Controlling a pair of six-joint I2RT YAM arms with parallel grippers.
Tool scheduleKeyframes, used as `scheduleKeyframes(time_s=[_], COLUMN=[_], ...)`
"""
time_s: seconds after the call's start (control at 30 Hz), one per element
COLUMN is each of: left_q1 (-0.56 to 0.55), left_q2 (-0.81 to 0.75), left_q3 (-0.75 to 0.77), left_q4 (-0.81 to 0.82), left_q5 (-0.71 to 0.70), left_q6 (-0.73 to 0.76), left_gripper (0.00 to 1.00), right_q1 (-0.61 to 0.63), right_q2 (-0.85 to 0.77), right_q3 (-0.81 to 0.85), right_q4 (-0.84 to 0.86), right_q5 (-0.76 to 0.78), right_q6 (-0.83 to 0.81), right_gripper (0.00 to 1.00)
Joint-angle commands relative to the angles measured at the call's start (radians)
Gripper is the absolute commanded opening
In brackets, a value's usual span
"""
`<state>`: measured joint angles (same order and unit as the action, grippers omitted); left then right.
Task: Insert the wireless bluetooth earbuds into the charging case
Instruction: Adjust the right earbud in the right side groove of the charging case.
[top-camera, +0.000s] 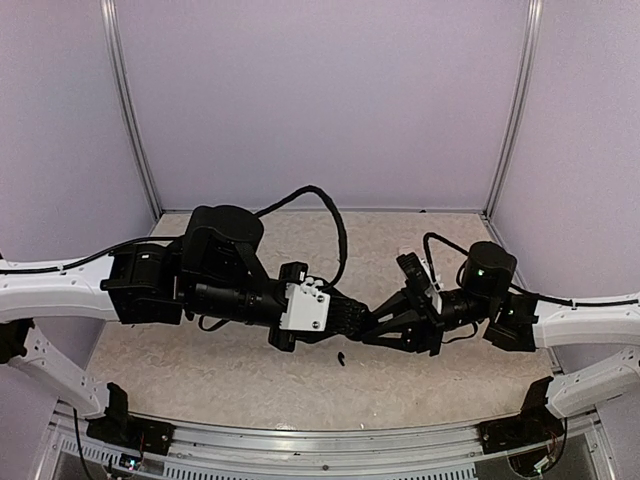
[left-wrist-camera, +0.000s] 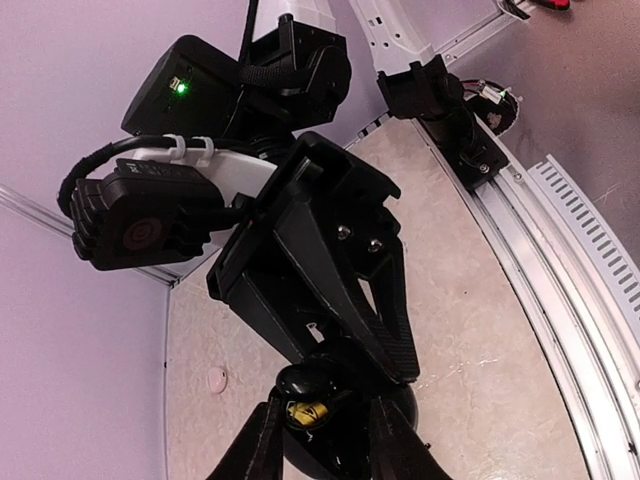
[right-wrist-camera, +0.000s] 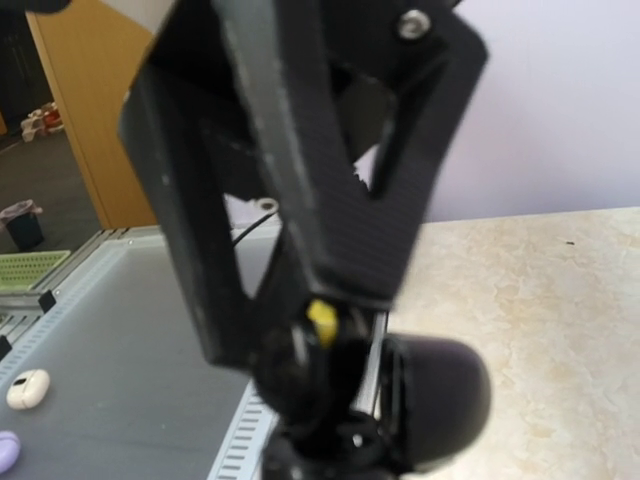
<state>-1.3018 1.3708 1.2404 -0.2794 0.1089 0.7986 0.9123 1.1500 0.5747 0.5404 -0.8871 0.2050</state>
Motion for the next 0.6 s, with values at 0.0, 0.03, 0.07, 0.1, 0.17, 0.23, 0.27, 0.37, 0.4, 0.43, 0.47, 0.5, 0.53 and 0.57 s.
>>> scheduleKeyframes(time_s=[0.0,0.03,0.07,0.1,0.17,0.23,0.27,0.37,0.4,0.43,0.47,0.5,0.53,0.57], left_q1=[-0.011,-0.012,-0.014,-0.014,-0.018,-0.019,-0.020,-0.021,-0.021,-0.021,-0.021,-0.021,-0.021,-0.021], left_q2=[-0.020,-0.019,-0.019,-0.019,-0.019,-0.018,-0.017,-0.012,-0.010,-0.008,-0.005,-0.003,0.000,0.000], left_q3=[-0.021,-0.021,-0.021,-0.021,-0.020,-0.018,-0.018,-0.016,-0.016,-0.016,-0.016,-0.015,-0.014,-0.015], left_q4=[0.018,0.021,0.026,0.031,0.037,0.038,0.040,0.042,0.044,0.045,0.045,0.043,0.043,0.044], left_q5=[-0.014,-0.014,-0.014,-0.011,-0.011,-0.010,-0.009,-0.004,-0.004,-0.004,-0.005,-0.009,-0.015,-0.023], left_q6=[0.005,0.006,0.005,0.005,0.003,0.003,0.002,0.001,0.001,0.000,-0.001,-0.002,-0.003,-0.005], left_gripper=[0.31,0.31,0.31,0.30,0.30,0.29,0.29,0.28,0.27,0.27,0.27,0.27,0.27,0.28], right_q1=[-0.016,-0.018,-0.018,-0.019,-0.020,-0.019,-0.019,-0.019,-0.019,-0.019,-0.020,-0.020,-0.019,-0.020], right_q2=[-0.026,-0.026,-0.026,-0.023,-0.021,-0.019,-0.018,-0.016,-0.015,-0.014,-0.013,-0.013,-0.013,-0.014], right_q3=[-0.015,-0.016,-0.017,-0.018,-0.019,-0.018,-0.018,-0.014,-0.012,-0.012,-0.011,-0.009,-0.008,-0.008], right_q4=[0.086,0.090,0.094,0.099,0.106,0.107,0.106,0.102,0.100,0.099,0.099,0.097,0.092,0.089], right_q5=[-0.008,-0.007,-0.006,-0.005,-0.003,-0.003,-0.003,-0.009,-0.012,-0.013,-0.015,-0.018,-0.018,-0.018], right_q6=[0.043,0.047,0.049,0.053,0.058,0.057,0.055,0.046,0.045,0.044,0.043,0.040,0.037,0.033], right_gripper=[0.00,0.00,0.00,0.00,0.00,0.00,0.00,0.00,0.00,0.00,0.00,0.00,0.00,0.00])
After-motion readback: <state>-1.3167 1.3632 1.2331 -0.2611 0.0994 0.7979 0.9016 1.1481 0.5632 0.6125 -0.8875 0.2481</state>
